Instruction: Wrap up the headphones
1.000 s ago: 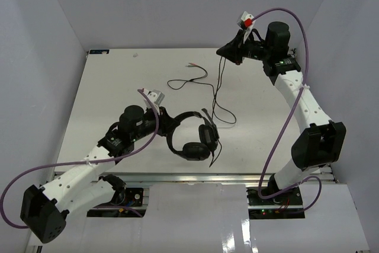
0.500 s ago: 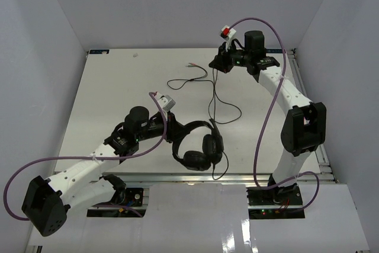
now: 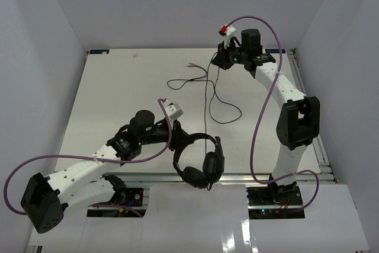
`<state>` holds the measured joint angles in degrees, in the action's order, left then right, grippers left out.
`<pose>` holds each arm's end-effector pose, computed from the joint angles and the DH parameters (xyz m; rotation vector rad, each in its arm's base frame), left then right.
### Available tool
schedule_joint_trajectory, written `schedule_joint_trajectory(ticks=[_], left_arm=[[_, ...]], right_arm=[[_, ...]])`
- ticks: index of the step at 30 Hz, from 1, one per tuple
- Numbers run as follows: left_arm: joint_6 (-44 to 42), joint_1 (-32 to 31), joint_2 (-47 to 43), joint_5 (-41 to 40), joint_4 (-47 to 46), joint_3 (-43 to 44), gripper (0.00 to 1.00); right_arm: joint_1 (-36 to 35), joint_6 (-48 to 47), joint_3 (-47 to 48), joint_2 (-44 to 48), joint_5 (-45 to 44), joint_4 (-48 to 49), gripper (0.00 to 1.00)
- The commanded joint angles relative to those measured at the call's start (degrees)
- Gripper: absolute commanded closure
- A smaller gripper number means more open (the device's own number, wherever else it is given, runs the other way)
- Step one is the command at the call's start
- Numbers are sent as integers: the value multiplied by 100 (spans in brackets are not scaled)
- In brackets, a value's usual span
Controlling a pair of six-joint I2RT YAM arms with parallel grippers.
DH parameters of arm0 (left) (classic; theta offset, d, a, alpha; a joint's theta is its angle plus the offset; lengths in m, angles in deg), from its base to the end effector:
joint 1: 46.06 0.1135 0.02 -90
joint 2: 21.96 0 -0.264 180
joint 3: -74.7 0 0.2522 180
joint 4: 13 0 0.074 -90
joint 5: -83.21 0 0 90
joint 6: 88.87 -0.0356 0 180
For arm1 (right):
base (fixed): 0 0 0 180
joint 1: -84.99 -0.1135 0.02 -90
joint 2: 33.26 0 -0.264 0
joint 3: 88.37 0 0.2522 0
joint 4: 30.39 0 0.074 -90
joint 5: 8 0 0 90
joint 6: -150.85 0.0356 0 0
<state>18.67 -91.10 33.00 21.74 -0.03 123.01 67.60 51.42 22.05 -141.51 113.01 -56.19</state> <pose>0.1421 -0.1663 0.2651 0.8358 1.8849 -1.1842 0.4244 0.1521 0.3319 -0.7929 1.8067 0.6254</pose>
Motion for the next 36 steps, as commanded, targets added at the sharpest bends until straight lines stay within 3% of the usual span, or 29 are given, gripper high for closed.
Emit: schedule_joint_trajectory(ticks=[1, 10, 17, 25, 31, 36], left_arm=[[13, -40, -299, 72, -100, 318, 100], [-172, -48, -627, -235, 378, 632, 100], [-127, -49, -1173, -1440, 318, 779, 100], [-253, -49, -925, -1884, 290, 989, 100], [96, -36, -680, -2717, -736, 1333, 100], [539, -32, 138, -2503, -1870, 1980, 100]], right_arm=[[-2, -148, -117, 1, -379, 117, 92], [16, -148, -850, 524, -88, 842, 92], [34, -293, -1406, 1237, 285, 1382, 92], [34, -617, -1681, 1563, 73, 1335, 92], [-17, -718, -2607, 1621, 264, 1221, 92], [-73, -476, -2791, 1475, 634, 1212, 92]])
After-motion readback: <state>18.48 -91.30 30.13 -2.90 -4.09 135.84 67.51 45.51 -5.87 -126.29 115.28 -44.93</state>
